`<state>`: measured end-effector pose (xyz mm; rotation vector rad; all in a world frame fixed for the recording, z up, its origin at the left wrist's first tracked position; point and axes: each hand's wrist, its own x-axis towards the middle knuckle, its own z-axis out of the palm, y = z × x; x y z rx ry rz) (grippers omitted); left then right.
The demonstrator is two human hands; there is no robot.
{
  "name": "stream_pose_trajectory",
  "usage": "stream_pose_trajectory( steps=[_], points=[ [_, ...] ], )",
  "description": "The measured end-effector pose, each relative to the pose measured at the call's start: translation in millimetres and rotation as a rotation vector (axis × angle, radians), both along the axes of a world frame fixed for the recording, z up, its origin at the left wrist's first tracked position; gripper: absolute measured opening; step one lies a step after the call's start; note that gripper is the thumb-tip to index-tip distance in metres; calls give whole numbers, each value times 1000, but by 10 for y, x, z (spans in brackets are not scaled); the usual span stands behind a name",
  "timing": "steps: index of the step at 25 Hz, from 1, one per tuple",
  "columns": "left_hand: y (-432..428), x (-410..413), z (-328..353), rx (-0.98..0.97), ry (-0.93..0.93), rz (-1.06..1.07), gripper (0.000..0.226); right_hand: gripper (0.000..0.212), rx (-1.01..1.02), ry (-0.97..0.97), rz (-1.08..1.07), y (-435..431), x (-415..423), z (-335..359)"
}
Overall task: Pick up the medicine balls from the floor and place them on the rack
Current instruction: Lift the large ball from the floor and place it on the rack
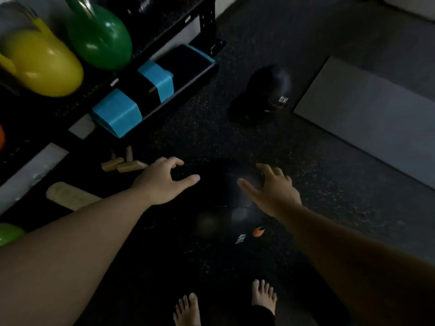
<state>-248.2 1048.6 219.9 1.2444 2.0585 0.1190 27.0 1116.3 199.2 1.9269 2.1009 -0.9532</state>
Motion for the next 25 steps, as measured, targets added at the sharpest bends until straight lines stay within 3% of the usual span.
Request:
stream_pose_trajectory(
  steps=[4, 9, 19, 25],
  points=[
    [214, -95, -1327, -3, -56, 141, 90, 106, -37, -4, -38, 319, 70, -1294],
    [268, -142, -2281, -37, -71, 214, 126, 113, -48, 37, -76, 480, 129, -2208],
    [480, -106, -2634, -36, -196, 286, 97, 117, -59, 113, -78, 527, 127, -2511],
    [468, -9, -2845, -48, -372, 456, 116, 135, -126, 340, -247, 510, 141, -2712]
  ],
)
